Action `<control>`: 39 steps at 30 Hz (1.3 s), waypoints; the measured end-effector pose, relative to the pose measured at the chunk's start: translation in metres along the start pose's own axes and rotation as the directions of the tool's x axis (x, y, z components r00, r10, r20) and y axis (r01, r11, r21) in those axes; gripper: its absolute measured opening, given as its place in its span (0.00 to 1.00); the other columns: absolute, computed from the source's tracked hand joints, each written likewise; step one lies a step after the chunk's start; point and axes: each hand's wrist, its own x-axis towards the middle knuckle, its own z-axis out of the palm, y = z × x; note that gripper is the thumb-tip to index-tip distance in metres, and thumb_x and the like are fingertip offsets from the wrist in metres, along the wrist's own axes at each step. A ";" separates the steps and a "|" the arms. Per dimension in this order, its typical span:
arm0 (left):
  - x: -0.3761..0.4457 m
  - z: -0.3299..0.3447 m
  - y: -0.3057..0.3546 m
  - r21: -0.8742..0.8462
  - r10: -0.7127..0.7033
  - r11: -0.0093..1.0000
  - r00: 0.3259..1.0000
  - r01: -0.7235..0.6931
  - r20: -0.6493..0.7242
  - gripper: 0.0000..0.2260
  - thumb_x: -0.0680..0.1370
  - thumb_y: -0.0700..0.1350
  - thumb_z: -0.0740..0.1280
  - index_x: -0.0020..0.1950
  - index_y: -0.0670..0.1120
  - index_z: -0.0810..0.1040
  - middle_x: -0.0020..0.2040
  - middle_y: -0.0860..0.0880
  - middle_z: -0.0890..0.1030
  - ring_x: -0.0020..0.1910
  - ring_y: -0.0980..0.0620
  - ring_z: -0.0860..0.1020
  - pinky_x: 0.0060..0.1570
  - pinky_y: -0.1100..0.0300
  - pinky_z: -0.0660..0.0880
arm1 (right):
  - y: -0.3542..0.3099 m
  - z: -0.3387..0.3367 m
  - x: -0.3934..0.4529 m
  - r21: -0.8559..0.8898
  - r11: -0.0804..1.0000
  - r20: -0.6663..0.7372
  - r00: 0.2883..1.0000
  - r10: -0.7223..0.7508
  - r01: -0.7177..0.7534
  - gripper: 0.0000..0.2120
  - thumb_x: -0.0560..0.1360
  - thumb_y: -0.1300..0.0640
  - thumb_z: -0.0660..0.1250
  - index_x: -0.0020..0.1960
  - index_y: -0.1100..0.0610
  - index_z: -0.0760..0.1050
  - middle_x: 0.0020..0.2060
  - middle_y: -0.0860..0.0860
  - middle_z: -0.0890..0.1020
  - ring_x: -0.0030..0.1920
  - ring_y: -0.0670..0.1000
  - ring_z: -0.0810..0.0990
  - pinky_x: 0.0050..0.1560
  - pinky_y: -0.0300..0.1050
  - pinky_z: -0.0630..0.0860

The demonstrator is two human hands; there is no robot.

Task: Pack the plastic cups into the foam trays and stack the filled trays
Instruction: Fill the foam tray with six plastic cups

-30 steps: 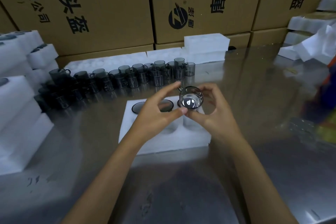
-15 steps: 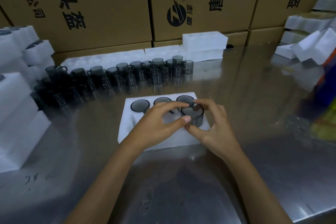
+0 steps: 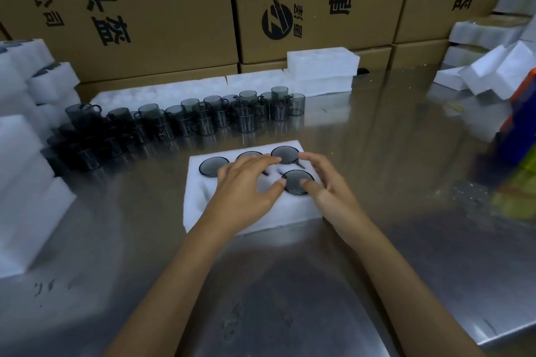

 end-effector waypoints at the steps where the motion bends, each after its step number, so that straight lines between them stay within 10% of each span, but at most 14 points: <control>1: 0.003 0.000 -0.003 0.027 -0.001 1.000 1.000 0.002 -0.018 0.16 0.79 0.52 0.67 0.66 0.56 0.76 0.62 0.62 0.74 0.69 0.59 0.66 0.68 0.59 0.53 | -0.001 0.004 0.006 0.006 1.000 0.004 1.000 0.007 -0.007 0.21 0.77 0.69 0.62 0.65 0.49 0.74 0.67 0.49 0.75 0.67 0.47 0.73 0.68 0.45 0.71; 9: 0.024 -0.011 -0.022 0.038 -0.078 0.996 0.997 0.078 0.001 0.13 0.79 0.48 0.66 0.63 0.53 0.79 0.57 0.55 0.82 0.61 0.53 0.77 0.68 0.53 0.66 | 0.010 0.016 0.070 0.337 0.920 -0.174 0.947 0.271 -0.202 0.04 0.76 0.60 0.68 0.50 0.53 0.78 0.39 0.49 0.81 0.38 0.48 0.79 0.38 0.41 0.76; 12: 0.053 -0.026 -0.030 -0.317 -0.254 0.916 0.967 0.244 0.009 0.09 0.80 0.44 0.65 0.52 0.57 0.82 0.48 0.56 0.85 0.52 0.58 0.81 0.57 0.61 0.75 | 0.018 0.019 0.091 0.419 0.898 -0.272 0.926 0.263 -0.132 0.03 0.79 0.59 0.64 0.47 0.54 0.75 0.36 0.52 0.78 0.33 0.49 0.76 0.35 0.41 0.75; 15: 0.107 -0.038 -0.049 -0.194 -0.285 0.943 0.958 0.272 -0.043 0.10 0.80 0.42 0.63 0.51 0.56 0.80 0.46 0.59 0.81 0.46 0.60 0.78 0.43 0.71 0.70 | 0.027 0.025 0.101 0.347 0.937 -0.332 0.929 0.161 -0.039 0.05 0.81 0.57 0.63 0.46 0.51 0.75 0.34 0.48 0.78 0.30 0.43 0.76 0.32 0.36 0.74; 21: 0.185 -0.013 -0.082 0.175 -0.390 0.918 0.887 0.356 0.246 0.22 0.79 0.37 0.62 0.74 0.47 0.70 0.71 0.43 0.71 0.67 0.43 0.72 0.62 0.54 0.71 | 0.039 0.022 0.111 0.296 0.955 -0.306 0.946 0.108 -0.013 0.07 0.82 0.57 0.61 0.47 0.49 0.76 0.37 0.49 0.80 0.34 0.44 0.79 0.36 0.37 0.77; 33: 0.158 -0.010 -0.083 -0.031 -0.292 0.955 0.952 0.295 0.089 0.02 0.79 0.41 0.69 0.47 0.44 0.77 0.52 0.46 0.80 0.48 0.50 0.76 0.46 0.60 0.70 | 0.031 0.014 0.111 0.358 0.929 -0.241 0.953 0.185 -0.090 0.09 0.80 0.64 0.61 0.47 0.57 0.78 0.38 0.53 0.80 0.41 0.52 0.79 0.49 0.49 0.79; 39: 0.100 -0.024 -0.034 -0.151 -0.027 0.988 0.965 -0.013 -0.259 0.11 0.72 0.43 0.76 0.46 0.48 0.73 0.51 0.55 0.71 0.48 0.64 0.72 0.51 0.69 0.70 | 0.007 0.009 0.099 -0.162 0.937 -0.238 0.909 -0.342 0.310 0.16 0.74 0.65 0.68 0.54 0.46 0.77 0.47 0.42 0.81 0.45 0.42 0.78 0.47 0.35 0.73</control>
